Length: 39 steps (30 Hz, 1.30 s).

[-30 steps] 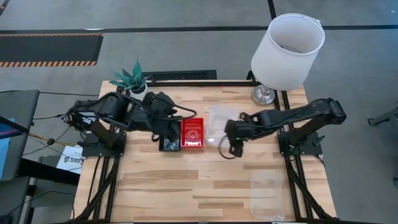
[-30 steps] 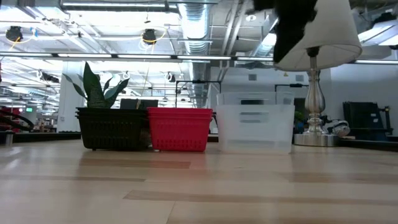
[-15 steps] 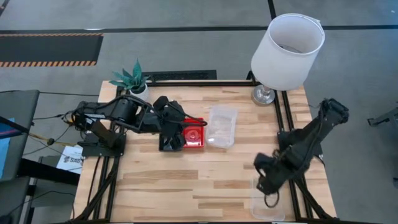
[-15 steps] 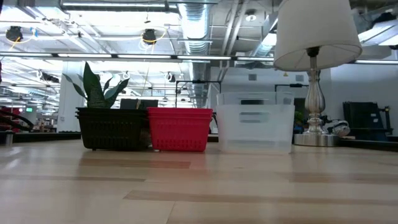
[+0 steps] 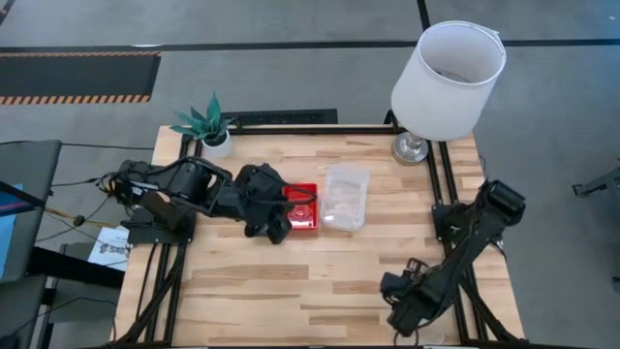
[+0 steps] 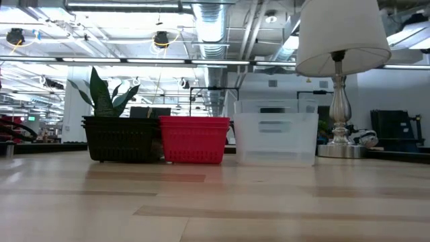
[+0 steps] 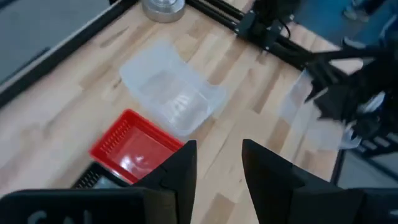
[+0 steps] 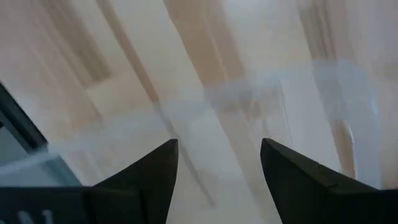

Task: Stack baskets by color
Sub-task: Stack the transparent bin on top of the top transparent bin

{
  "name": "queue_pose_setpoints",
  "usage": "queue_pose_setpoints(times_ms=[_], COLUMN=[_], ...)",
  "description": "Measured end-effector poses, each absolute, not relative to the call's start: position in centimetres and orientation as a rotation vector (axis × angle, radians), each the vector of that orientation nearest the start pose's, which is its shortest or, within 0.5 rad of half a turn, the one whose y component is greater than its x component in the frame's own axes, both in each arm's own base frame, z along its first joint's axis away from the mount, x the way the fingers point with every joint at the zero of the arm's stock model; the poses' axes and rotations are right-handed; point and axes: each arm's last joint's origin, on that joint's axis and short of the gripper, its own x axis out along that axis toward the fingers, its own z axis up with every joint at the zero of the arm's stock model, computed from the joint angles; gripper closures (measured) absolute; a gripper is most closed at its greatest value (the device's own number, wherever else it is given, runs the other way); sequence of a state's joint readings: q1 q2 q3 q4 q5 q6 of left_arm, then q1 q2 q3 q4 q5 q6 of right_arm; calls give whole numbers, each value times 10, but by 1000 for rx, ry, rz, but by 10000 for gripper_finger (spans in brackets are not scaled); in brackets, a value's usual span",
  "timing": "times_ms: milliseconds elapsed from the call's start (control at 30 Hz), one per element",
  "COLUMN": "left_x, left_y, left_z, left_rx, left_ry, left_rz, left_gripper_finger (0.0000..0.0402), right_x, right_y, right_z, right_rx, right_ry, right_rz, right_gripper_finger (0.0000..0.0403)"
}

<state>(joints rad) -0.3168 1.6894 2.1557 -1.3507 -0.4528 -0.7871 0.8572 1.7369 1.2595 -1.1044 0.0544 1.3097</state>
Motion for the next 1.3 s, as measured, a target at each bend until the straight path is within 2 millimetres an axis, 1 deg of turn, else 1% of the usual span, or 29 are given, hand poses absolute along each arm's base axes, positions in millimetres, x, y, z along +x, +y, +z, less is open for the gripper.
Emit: queue_pose_setpoints(times_ms=[67,167,300,467,567,600,667,700,767,833,900,1000,1067,1200,1300], left_x=[290,286,282,275,274,273,274,273,271,274,277,286,297,320,336], left_y=[-88,-98,-107,-116,-120,-122,-125,-127,-131,-133,-135,-136,-137,-151,-164], left_z=[457,457,457,456,451,449,444,443,438,437,431,422,411,381,355], left_rx=[-441,-477,-515,-552,-557,-556,-571,-576,-557,-530,-486,-470,-455,-480,-490], left_ry=[704,701,666,656,669,681,696,701,718,693,703,736,775,851,896], left_rz=[434,420,457,495,532,547,580,591,610,630,649,681,694,744,790], left_gripper_finger=[287,287,287,287,287,287,287,287,287,287,287,287,284,261,238], right_x=[214,235,268,314,341,346,350,352,346,338,323,296,276,236,214], right_y=[229,219,197,168,153,148,140,136,129,127,127,131,138,156,166], right_z=[204,203,200,199,206,209,220,228,244,261,274,293,302,314,319], right_rx=[280,230,164,136,174,184,206,218,216,218,229,291,324,402,476], right_ry=[1456,1402,1306,1146,983,943,901,881,905,921,956,991,1021,1044,1042], right_rz=[-331,-235,-178,-60,-2,7,-3,-7,-21,-34,-53,-95,-133,-230,-287], right_gripper_finger=[154,154,154,154,154,154,154,154,154,154,154,154,154,154,154])
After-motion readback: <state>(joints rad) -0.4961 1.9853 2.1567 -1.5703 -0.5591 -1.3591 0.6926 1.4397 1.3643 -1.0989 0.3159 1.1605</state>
